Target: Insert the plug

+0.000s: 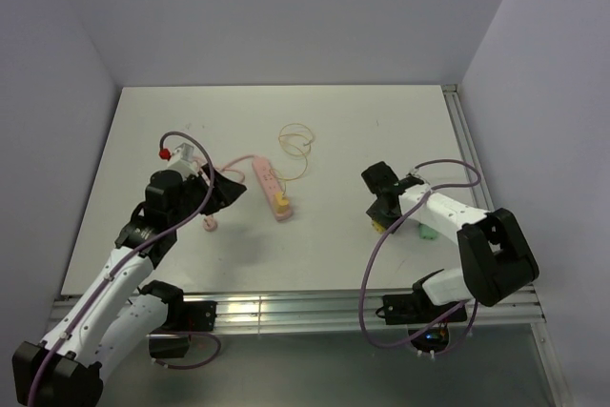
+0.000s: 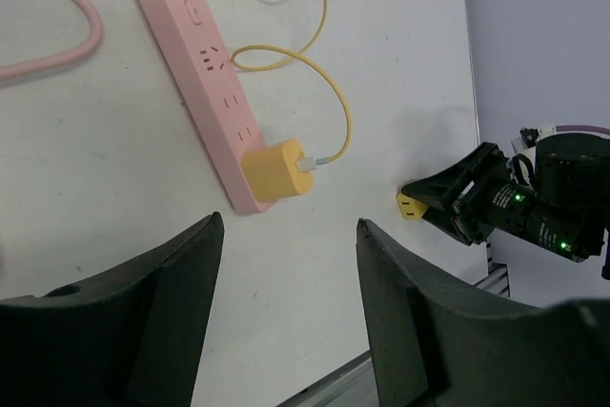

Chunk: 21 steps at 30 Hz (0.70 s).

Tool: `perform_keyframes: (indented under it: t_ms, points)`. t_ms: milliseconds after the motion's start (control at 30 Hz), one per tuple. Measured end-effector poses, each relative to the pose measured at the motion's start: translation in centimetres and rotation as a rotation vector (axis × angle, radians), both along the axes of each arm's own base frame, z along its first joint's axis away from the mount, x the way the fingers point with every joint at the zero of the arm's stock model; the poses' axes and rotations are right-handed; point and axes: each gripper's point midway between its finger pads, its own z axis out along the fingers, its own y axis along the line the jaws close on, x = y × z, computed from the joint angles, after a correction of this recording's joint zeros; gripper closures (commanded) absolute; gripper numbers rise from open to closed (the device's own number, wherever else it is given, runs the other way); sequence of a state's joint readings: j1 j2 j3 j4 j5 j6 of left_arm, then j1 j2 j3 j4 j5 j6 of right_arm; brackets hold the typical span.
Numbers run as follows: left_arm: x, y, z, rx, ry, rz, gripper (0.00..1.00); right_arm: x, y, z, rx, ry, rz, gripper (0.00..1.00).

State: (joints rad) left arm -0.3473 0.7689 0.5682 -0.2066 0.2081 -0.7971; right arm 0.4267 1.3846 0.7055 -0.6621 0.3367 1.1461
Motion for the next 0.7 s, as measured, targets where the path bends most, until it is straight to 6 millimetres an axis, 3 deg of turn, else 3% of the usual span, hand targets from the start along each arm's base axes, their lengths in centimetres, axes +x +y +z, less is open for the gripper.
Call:
perform_keyframes:
  t_ms: [67, 100, 133, 233, 367, 500, 633, 667, 700]
  points:
    - [-0.1, 0.0, 0.2, -0.002, -0.006, -0.001, 0.38, 0.3, 0.1, 0.1, 0.008, -0.012, 0.003, 0.78]
    - [-0.1, 0.0, 0.4, -0.002, -0.013, -0.002, 0.4, 0.5, 0.3, 0.1, 0.014, -0.02, 0.008, 0.95]
    - [-0.1, 0.0, 0.6, -0.002, -0.019, -0.007, 0.4, 0.6, 0.4, 0.1, 0.018, -0.022, 0.015, 1.0]
    - [-0.2, -0.3, 1.3, -0.002, -0.038, -0.031, 0.41, 0.5, 0.9, 0.5, 0.045, -0.026, 0.057, 1.0]
    - [-0.8, -1.5, 2.9, -0.023, -0.087, -0.121, 0.4, 1.0, 4.0, 2.9, 0.189, -0.085, 0.246, 1.0]
    - [-1.7, -2.9, 5.1, -0.076, -0.168, -0.232, 0.3, 1.6, 8.9, 8.0, 0.401, -0.189, 0.519, 1.0]
    - [-3.7, -4.3, 9.3, -0.156, -0.33, -0.364, 0.23, 1.1, 14.4, 14.3, 0.676, -0.319, 0.819, 1.0]
    - [-4.4, -4.5, 10.3, -0.173, -0.373, -0.397, 0.08, 0.4, 15.8, 16.0, 0.77, -0.353, 0.898, 1.0]
    - [-5.1, -4.8, 11.5, -0.189, -0.428, -0.437, 0.01, -0.2, 16.6, 17.1, 0.832, -0.371, 0.946, 1.0]
